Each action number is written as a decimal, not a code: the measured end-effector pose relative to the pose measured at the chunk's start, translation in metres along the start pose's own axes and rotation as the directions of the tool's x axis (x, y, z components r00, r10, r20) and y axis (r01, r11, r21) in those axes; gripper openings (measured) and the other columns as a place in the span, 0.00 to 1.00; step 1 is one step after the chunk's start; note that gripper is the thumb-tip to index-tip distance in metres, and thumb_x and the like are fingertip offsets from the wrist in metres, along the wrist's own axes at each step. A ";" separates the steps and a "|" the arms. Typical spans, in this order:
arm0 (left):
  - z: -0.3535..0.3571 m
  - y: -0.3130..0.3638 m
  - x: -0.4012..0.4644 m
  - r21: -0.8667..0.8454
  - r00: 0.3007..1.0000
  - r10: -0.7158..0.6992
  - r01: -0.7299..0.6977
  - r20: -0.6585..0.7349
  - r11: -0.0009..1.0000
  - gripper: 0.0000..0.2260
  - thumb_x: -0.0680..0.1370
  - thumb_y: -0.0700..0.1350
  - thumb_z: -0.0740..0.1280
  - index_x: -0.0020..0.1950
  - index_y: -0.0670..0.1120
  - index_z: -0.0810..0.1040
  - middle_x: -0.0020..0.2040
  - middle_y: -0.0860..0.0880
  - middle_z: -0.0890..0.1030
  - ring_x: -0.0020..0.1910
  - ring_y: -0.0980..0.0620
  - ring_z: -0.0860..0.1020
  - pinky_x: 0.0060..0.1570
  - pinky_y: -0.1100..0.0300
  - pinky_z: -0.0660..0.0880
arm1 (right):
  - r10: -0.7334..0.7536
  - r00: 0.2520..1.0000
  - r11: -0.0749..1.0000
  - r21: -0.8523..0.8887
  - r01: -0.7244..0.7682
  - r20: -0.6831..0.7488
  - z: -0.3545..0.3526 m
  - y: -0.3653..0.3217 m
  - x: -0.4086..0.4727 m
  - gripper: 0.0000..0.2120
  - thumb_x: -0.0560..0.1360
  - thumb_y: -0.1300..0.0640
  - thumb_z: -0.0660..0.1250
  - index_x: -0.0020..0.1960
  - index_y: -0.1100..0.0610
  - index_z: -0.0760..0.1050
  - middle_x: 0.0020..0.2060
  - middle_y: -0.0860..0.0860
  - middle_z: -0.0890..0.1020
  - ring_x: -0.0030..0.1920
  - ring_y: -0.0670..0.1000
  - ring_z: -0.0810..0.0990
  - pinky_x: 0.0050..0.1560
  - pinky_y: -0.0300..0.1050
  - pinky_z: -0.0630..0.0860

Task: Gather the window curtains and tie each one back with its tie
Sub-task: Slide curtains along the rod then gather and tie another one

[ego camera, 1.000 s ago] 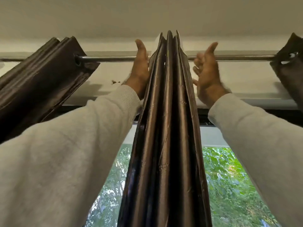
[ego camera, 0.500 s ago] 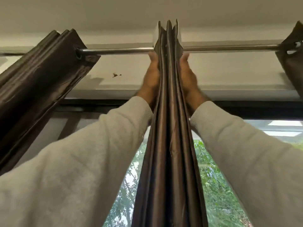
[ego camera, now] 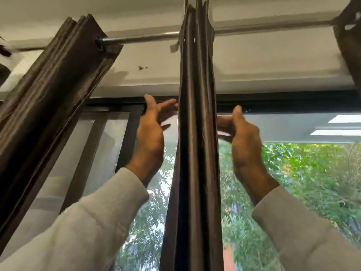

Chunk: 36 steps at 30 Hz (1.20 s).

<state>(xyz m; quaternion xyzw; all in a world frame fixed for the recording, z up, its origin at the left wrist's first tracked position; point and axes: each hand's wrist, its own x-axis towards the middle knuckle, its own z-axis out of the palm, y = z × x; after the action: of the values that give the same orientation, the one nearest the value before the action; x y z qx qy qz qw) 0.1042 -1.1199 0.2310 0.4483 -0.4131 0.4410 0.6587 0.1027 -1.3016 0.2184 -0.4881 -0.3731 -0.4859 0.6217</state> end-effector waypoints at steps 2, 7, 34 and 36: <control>-0.009 0.012 -0.006 -0.074 0.999 0.009 -0.013 -0.052 0.997 0.31 0.84 0.71 0.53 0.73 0.52 0.81 0.69 0.52 0.84 0.71 0.53 0.80 0.77 0.42 0.69 | 0.015 0.999 0.998 0.065 -0.012 -0.043 0.001 -0.009 0.001 0.25 0.88 0.40 0.54 0.68 0.56 0.81 0.62 0.51 0.86 0.63 0.48 0.84 0.70 0.60 0.78; 0.030 0.019 -0.060 0.016 0.994 -0.071 0.070 0.084 0.997 0.26 0.84 0.69 0.59 0.70 0.55 0.83 0.61 0.49 0.87 0.63 0.47 0.84 0.73 0.43 0.75 | 0.093 0.979 0.989 0.100 -0.112 0.179 0.050 -0.017 -0.062 0.26 0.87 0.37 0.51 0.71 0.48 0.79 0.67 0.51 0.84 0.68 0.48 0.82 0.73 0.50 0.76; -0.139 -0.007 -0.361 0.230 0.886 -0.437 0.398 0.154 0.888 0.15 0.78 0.37 0.79 0.59 0.50 0.80 0.44 0.51 0.88 0.42 0.52 0.86 0.45 0.59 0.81 | 0.232 0.900 0.765 -0.503 -0.403 -0.369 -0.032 -0.024 -0.403 0.22 0.77 0.63 0.77 0.63 0.46 0.75 0.52 0.47 0.86 0.55 0.54 0.86 0.57 0.50 0.82; -0.144 -0.005 -0.370 0.237 0.888 -0.442 0.407 0.123 0.882 0.17 0.78 0.34 0.77 0.58 0.52 0.77 0.42 0.52 0.87 0.39 0.55 0.84 0.41 0.62 0.79 | -0.010 0.908 0.616 -0.718 -0.324 -0.419 -0.026 -0.037 -0.418 0.16 0.77 0.60 0.76 0.59 0.48 0.76 0.50 0.46 0.81 0.51 0.55 0.82 0.54 0.50 0.79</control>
<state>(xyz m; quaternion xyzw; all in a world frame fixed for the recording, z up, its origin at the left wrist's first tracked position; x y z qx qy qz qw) 0.0309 -1.0612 -0.1553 0.6300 -0.3125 0.2850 0.6513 -0.0371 -1.2281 -0.1707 -0.6334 0.0459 -0.6261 0.4525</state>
